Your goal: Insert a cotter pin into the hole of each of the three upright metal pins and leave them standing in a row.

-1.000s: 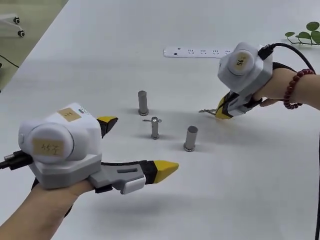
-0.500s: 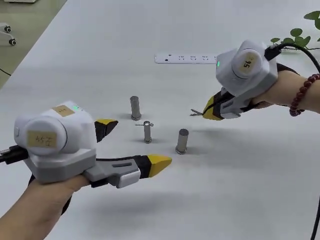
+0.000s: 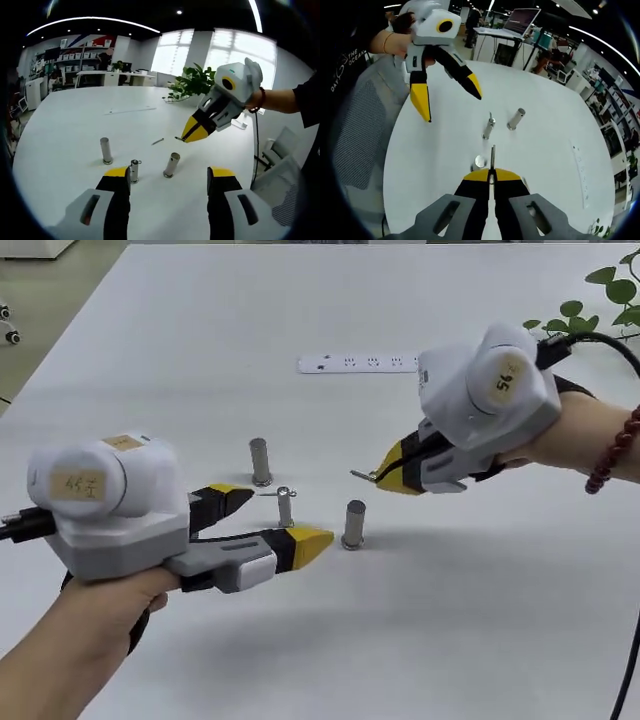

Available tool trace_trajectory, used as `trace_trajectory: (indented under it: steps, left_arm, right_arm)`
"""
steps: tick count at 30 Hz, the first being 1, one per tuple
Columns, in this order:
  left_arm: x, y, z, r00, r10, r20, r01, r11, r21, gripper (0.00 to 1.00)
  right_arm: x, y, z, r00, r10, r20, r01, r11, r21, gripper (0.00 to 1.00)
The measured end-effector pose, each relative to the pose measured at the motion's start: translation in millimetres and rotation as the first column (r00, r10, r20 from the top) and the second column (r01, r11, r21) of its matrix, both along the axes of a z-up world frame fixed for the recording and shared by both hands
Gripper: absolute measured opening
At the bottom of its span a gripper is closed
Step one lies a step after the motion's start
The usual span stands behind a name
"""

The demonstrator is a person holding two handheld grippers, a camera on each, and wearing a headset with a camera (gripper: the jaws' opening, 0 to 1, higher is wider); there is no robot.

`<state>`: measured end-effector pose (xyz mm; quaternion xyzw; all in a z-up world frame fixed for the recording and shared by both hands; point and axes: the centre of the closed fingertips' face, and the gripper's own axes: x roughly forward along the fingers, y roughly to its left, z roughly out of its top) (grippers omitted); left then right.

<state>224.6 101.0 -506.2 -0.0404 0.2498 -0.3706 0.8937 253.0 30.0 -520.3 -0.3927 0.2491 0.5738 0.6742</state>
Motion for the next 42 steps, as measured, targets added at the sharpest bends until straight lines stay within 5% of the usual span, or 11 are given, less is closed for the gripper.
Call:
trace_trajectory:
  steps: [10,22,34,42]
  left_arm:
    - [-7.1,-19.9,-1.4,0.994,-0.049,-0.100,0.044,0.997,-0.061,0.34]
    - [-13.0,-32.1,-2.8,0.976,-0.065,-0.206,0.034,0.988,-0.149,0.20]
    - [-17.1,-41.6,2.5,0.961,-0.088,-0.263,0.022,0.969,-0.244,0.07]
    - [-18.4,-40.8,1.2,0.956,-0.087,-0.279,0.012,0.966,-0.258,0.00]
  right_arm:
    - [-24.3,14.2,-0.1,0.997,0.075,0.008,-0.075,0.997,0.008,0.00]
    - [-38.9,24.6,2.7,0.991,0.137,0.012,-0.137,0.990,0.024,0.00]
    - [-48.3,28.1,3.4,0.986,0.166,0.015,-0.167,0.986,0.027,0.00]
    - [-50.3,29.7,4.4,0.985,0.169,0.020,-0.169,0.985,0.030,0.00]
